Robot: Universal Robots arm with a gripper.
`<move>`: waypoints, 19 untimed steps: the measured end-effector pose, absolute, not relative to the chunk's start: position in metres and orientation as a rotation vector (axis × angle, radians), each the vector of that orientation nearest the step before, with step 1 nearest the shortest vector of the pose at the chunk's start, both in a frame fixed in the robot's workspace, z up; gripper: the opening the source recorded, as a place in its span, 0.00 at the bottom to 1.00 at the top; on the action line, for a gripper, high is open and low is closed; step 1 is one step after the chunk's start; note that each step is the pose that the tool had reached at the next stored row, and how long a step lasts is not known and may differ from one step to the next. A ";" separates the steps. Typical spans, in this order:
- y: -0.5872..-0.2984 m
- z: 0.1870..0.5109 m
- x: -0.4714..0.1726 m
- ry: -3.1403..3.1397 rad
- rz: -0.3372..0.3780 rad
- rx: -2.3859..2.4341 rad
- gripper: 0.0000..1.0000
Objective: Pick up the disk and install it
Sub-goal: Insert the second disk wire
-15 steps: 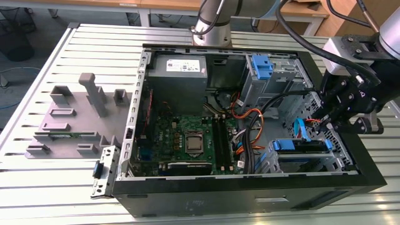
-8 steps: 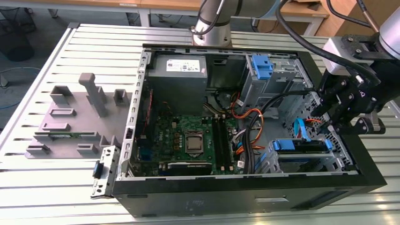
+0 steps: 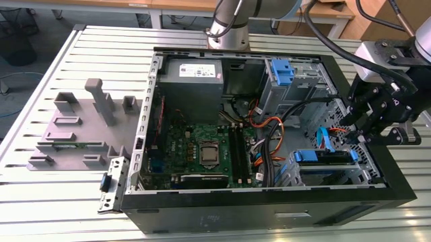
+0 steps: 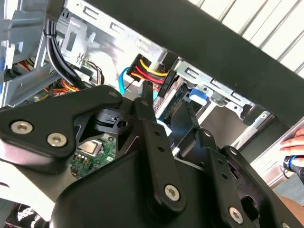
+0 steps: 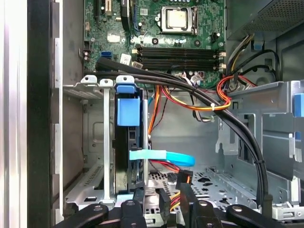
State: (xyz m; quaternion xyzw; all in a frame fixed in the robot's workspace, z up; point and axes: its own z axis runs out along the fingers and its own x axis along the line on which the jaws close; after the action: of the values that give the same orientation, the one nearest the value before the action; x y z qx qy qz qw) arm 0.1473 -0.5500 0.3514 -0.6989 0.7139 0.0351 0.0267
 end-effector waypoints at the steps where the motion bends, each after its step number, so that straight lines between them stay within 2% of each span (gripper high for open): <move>1: -0.550 0.351 0.149 2.205 0.108 -2.159 0.43; 19: -0.550 0.344 0.161 2.206 0.108 -2.159 0.43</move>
State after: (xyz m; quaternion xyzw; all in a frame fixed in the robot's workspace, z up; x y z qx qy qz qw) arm 0.1607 -0.5501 0.3436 -0.6989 0.7139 0.0348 0.0265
